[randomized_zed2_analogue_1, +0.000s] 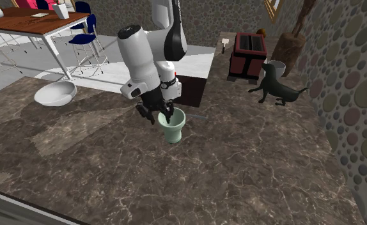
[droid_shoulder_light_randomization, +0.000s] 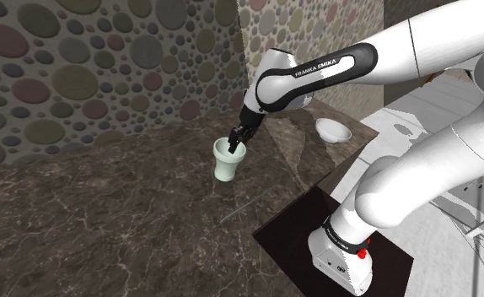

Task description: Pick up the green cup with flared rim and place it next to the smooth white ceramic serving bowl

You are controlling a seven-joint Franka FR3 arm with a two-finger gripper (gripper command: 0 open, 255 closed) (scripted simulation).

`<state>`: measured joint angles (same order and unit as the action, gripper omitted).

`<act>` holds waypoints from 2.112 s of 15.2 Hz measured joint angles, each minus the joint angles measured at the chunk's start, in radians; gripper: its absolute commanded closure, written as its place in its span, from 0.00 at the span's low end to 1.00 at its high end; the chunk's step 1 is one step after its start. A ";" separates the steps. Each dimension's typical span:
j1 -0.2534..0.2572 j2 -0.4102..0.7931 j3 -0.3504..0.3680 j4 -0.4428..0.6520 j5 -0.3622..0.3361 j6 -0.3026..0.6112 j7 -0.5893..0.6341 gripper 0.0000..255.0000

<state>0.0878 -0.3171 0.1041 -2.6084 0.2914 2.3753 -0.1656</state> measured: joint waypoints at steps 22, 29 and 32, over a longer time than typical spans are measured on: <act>-0.012 -0.095 -0.005 0.090 -0.032 -0.183 0.040 1.00; -0.016 -0.128 -0.009 0.158 -0.046 -0.283 0.060 1.00; -0.018 -0.138 -0.012 0.192 -0.052 -0.327 0.067 1.00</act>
<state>0.0693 -0.4555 0.0925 -2.4162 0.2394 2.0486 -0.0986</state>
